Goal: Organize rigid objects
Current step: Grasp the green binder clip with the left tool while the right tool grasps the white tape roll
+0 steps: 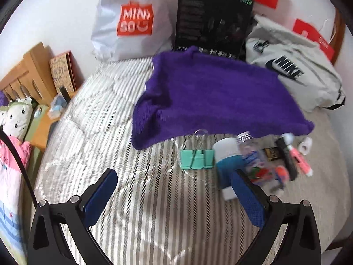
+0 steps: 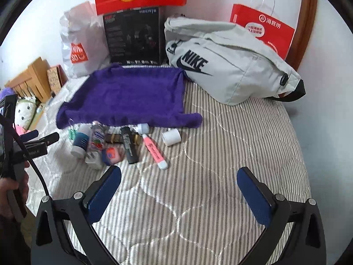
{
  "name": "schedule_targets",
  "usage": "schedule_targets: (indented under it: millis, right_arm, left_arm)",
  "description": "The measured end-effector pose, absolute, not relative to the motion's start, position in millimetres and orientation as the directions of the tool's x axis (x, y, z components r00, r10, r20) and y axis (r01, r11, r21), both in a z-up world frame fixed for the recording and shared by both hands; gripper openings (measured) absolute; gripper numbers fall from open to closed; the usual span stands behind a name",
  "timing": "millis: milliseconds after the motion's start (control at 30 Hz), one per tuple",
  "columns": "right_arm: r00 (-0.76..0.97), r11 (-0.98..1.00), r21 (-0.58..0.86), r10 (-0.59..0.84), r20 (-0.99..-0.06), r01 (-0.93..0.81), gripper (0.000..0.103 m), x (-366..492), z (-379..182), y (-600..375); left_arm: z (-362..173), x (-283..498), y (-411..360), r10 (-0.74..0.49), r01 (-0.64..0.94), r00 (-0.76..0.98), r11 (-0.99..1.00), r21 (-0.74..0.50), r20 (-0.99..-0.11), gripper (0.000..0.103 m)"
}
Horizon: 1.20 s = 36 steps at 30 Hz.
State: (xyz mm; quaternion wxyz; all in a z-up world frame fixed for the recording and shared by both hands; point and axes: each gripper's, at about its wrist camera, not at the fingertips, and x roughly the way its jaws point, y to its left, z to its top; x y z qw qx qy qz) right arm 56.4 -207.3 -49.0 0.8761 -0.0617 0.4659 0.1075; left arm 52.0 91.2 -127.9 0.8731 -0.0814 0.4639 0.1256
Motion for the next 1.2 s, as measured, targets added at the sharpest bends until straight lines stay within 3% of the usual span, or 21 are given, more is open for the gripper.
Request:
schedule_targets:
  millis: [600, 700, 767, 933, 1033, 1100, 1133, 1200]
  right_arm:
    - [0.455, 0.976, 0.05, 0.143, -0.879, -0.211, 0.103, 101, -103, -224]
    - [0.453, 0.975, 0.069, 0.159, -0.877, -0.21, 0.102, 107, -108, -226]
    - [0.459, 0.973, 0.082, 0.177, -0.871, -0.217, 0.101, 111, -111, -225]
    - [0.466, 0.968, 0.06, 0.171, -0.868, -0.244, 0.097, 126, -121, -217]
    - [0.472, 0.965, 0.058, 0.178, -0.864, -0.256, 0.094, 132, -126, -215]
    - [0.471, 0.963, 0.065, 0.185, -0.863, -0.26, 0.093, 135, -129, -216]
    - [0.469, 0.963, 0.069, 0.189, -0.862, -0.261, 0.091, 139, -132, -216]
    - [0.471, 0.96, 0.085, 0.207, -0.857, -0.267, 0.083, 143, -134, -216]
  left_arm:
    - [-168, 88, 96, 0.085, -0.328, 0.523, 0.938, -0.109, -0.848, 0.103]
    - [-168, 88, 95, 0.089, -0.327, 0.545, 0.938, -0.114, -0.834, 0.1]
    - [-170, 88, 93, 0.106, -0.327, 0.54, 0.941, -0.092, -0.835, 0.092]
    - [-171, 91, 86, 0.151, -0.306, 0.528, 0.952, -0.021, -0.836, 0.089]
    - [-170, 91, 85, 0.159, -0.301, 0.536, 0.954, -0.011, -0.829, 0.075]
    - [-168, 92, 84, 0.153, -0.289, 0.538, 0.957, -0.011, -0.829, 0.06]
    - [-166, 91, 83, 0.145, -0.282, 0.542, 0.959, -0.016, -0.828, 0.044]
    - [-165, 91, 81, 0.128, -0.268, 0.542, 0.963, -0.026, -0.83, 0.04]
